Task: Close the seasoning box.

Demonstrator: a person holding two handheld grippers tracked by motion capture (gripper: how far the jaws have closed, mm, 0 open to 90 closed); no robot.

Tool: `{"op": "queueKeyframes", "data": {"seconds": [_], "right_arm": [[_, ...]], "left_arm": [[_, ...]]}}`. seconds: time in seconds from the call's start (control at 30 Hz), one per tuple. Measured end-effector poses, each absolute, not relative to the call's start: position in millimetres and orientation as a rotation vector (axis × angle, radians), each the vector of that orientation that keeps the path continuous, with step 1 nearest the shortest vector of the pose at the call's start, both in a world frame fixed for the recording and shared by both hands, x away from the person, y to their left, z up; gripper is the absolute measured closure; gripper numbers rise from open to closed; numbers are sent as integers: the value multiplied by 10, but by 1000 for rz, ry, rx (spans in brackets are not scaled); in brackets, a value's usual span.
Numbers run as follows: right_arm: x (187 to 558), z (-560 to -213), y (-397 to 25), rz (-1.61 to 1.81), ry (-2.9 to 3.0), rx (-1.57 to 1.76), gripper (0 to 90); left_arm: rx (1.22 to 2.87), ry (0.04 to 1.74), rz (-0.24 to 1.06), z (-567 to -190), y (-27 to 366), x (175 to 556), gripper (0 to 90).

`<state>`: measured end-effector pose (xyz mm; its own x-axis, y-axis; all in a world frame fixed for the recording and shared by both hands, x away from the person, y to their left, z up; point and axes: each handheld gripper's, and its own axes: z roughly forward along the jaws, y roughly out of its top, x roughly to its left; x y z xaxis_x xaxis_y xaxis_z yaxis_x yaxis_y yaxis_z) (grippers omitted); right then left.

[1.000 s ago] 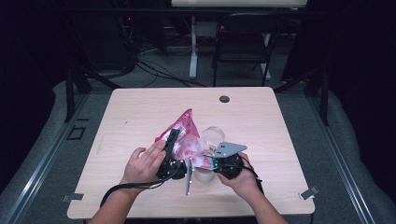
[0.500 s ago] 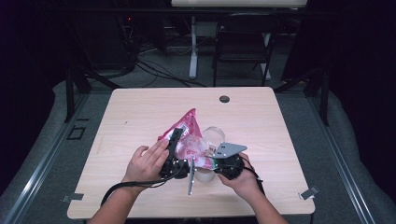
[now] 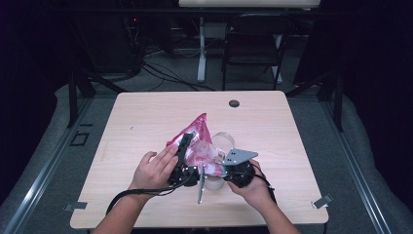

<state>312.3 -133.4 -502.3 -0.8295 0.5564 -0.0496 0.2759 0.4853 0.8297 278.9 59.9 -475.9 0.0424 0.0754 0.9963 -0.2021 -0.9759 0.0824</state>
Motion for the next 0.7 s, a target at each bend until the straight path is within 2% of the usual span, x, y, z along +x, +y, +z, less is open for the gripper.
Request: {"op": "queueKeyframes", "data": {"seconds": [0.7], "right_arm": [[3096, -5014, -1377, 1246, 2411, 711, 900]], "left_arm": [[2130, -120, 2009, -4775, 600, 2822, 655]]}}
